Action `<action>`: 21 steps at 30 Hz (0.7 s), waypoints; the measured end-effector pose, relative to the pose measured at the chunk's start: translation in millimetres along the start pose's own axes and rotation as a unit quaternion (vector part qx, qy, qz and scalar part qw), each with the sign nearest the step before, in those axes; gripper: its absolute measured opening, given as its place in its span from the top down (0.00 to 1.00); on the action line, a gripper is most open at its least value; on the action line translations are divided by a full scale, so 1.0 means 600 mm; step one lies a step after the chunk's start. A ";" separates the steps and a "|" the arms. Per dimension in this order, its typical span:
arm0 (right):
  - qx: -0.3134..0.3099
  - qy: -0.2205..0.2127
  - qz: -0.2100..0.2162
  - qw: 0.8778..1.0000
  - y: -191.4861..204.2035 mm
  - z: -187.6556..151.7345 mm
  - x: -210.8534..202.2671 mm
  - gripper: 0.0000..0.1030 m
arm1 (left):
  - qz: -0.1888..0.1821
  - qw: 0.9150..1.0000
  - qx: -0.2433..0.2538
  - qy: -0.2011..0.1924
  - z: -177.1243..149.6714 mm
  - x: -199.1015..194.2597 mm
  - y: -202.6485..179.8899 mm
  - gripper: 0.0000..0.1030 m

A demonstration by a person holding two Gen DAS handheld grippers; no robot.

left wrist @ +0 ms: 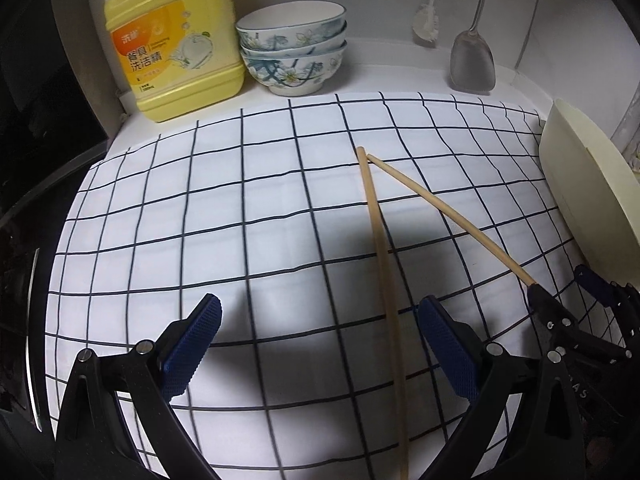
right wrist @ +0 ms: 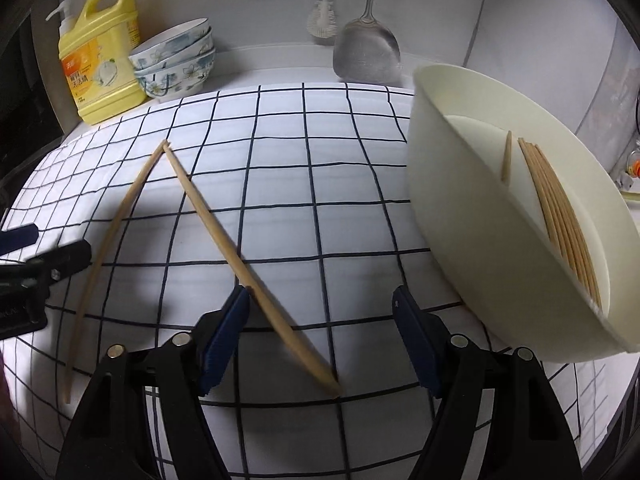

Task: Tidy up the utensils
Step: 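Close the right tool on one chopstick while the left tool grips the other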

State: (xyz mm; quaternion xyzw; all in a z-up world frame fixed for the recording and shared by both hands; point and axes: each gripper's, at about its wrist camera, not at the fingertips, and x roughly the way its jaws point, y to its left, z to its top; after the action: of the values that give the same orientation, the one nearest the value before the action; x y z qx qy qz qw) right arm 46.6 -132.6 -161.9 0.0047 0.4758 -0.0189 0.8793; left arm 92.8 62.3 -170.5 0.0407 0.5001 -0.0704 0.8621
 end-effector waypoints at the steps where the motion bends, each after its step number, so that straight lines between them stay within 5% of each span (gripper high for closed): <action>1: -0.002 -0.012 0.019 1.000 -0.002 0.000 -0.008 0.32 | 0.001 1.000 0.001 0.001 0.000 0.003 -0.004 0.06; 12: -0.101 -0.011 0.079 0.992 0.018 0.018 0.009 0.32 | 0.012 0.998 -0.058 -0.004 -0.011 0.020 -0.011 0.06; 21: -0.115 -0.009 0.099 0.988 0.017 0.030 0.028 0.32 | 0.033 0.998 -0.060 -0.006 -0.011 0.034 -0.027 0.06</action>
State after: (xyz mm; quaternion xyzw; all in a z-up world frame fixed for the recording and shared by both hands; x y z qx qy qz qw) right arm 71.1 -123.6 -166.3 -0.0497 0.4638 0.1235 0.8759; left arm 94.4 45.7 -191.6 0.0049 0.4965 -0.0124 0.8679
